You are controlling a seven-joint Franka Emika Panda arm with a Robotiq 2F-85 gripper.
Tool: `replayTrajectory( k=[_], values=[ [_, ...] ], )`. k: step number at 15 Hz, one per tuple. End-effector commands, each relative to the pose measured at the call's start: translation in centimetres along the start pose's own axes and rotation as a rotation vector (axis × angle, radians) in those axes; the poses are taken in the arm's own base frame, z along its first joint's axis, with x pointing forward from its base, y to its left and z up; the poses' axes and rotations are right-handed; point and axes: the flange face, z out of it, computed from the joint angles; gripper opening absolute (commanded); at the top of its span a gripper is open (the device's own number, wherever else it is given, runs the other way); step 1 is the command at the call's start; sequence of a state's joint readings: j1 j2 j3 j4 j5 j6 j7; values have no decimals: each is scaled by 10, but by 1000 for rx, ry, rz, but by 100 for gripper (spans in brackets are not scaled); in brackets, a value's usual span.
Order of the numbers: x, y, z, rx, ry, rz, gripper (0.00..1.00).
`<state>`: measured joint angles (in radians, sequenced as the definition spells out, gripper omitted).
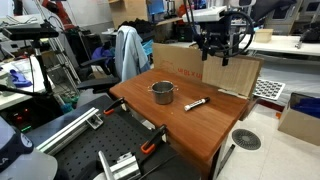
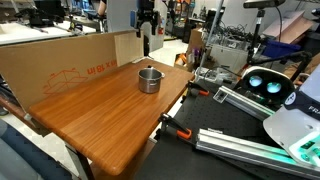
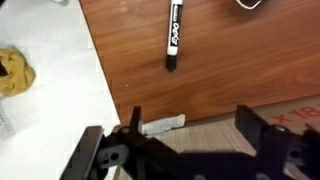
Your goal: Remove the black marker from the silver pot
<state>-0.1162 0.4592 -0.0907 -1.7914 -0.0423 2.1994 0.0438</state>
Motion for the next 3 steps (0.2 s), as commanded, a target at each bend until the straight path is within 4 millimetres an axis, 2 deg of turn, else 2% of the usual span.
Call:
replayTrajectory(
  k=[1, 3],
  values=[
    [0, 0, -1, 0, -1, 0, 100],
    [0, 0, -1, 0, -1, 0, 100]
  ],
)
